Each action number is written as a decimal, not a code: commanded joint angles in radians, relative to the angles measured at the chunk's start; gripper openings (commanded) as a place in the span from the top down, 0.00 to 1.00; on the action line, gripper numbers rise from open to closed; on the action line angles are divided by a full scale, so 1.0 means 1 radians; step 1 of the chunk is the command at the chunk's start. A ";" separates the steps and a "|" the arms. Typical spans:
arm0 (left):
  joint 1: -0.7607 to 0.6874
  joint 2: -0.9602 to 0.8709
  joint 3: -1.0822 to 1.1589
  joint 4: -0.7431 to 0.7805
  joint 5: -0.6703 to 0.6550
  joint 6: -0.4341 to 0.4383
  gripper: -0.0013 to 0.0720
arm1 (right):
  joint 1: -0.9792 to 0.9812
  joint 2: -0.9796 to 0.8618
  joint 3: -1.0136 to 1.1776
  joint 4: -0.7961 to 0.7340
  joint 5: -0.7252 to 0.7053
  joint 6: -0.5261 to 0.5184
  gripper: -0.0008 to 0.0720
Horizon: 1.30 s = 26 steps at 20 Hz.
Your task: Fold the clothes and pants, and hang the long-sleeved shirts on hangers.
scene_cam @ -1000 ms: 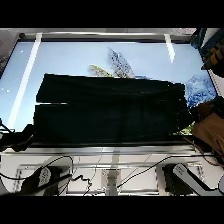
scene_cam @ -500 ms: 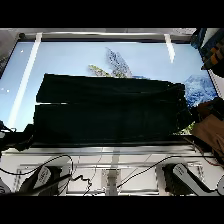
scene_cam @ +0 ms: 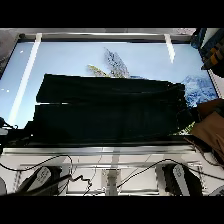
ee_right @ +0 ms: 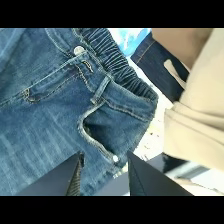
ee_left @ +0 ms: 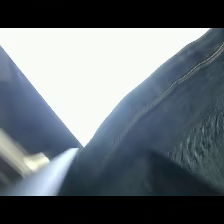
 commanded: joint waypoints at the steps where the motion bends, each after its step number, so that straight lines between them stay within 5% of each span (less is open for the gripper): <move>1: -0.031 -0.016 0.000 -0.004 0.061 0.019 0.89 | 0.000 0.093 -0.009 -0.069 0.065 0.043 0.53; 3: -0.037 -0.016 0.001 -0.050 0.099 0.032 0.95 | 0.000 0.102 -0.044 -0.109 0.135 0.061 0.53; 9: -0.039 -0.014 0.019 -0.416 0.122 0.336 0.95 | -0.001 0.102 -0.294 -0.040 0.218 0.069 0.52; 16: -0.039 -0.014 0.018 -0.467 0.122 0.387 0.95 | -0.001 0.090 -0.577 0.001 -0.221 0.039 0.53; 19: -0.039 -0.014 0.019 -0.467 0.127 0.387 0.95 | -0.001 0.006 -0.571 0.031 -0.359 0.092 0.64; 22: -0.039 -0.014 0.019 -0.467 0.131 0.387 0.95 | -0.001 -0.130 -0.557 0.099 -0.432 0.093 0.59; 24: -0.039 -0.014 0.019 -0.467 0.134 0.387 0.95 | -0.001 -0.222 -0.519 0.125 -0.445 0.091 0.36; 26: -0.039 -0.014 0.019 -0.467 0.145 0.387 0.95 | -0.001 -0.308 -0.472 0.128 -0.445 0.078 0.31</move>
